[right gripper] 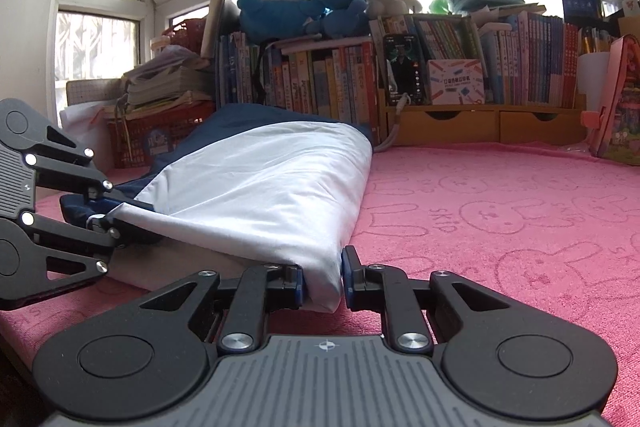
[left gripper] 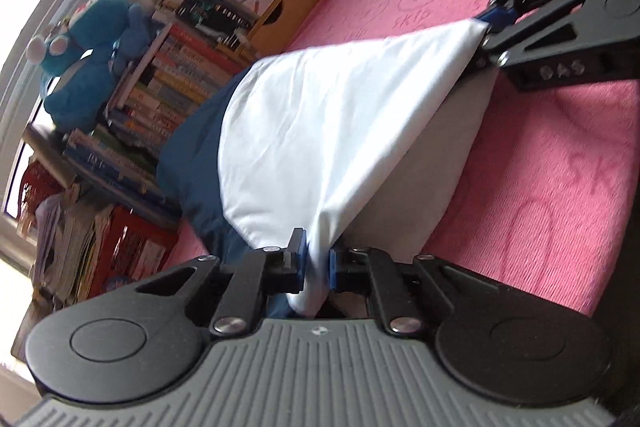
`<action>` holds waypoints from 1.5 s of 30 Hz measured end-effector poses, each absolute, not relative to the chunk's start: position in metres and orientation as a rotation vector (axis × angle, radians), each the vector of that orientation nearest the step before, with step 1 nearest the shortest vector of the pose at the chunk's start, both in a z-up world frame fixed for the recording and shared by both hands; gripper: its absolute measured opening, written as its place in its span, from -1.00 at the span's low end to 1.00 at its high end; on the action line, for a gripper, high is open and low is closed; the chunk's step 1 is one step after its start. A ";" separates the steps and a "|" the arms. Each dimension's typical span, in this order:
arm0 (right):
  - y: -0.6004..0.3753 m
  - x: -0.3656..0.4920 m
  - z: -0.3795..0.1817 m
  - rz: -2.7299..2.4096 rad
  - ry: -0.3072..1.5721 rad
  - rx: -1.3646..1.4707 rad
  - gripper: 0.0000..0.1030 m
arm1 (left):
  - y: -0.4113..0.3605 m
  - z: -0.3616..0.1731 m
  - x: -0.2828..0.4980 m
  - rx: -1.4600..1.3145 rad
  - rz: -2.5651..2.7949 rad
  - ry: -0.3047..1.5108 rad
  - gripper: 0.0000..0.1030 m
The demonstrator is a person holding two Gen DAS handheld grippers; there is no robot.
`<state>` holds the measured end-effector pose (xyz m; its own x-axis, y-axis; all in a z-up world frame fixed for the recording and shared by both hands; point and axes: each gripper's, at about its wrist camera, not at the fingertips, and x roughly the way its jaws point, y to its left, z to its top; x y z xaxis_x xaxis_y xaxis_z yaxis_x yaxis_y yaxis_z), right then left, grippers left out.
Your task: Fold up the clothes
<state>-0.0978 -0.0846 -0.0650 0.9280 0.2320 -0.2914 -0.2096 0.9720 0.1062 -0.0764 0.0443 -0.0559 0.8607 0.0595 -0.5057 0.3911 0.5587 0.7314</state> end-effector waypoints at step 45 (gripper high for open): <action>-0.083 -0.105 -0.041 0.219 0.286 0.028 -0.66 | 0.103 -0.061 -0.067 -1.033 -0.238 0.687 -0.52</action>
<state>-0.1048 -0.0833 -0.0415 0.9359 0.2180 -0.2766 -0.2099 0.9760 0.0588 -0.0670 0.1030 -0.0614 0.7690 -0.4895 -0.4111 -0.1311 0.5087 -0.8509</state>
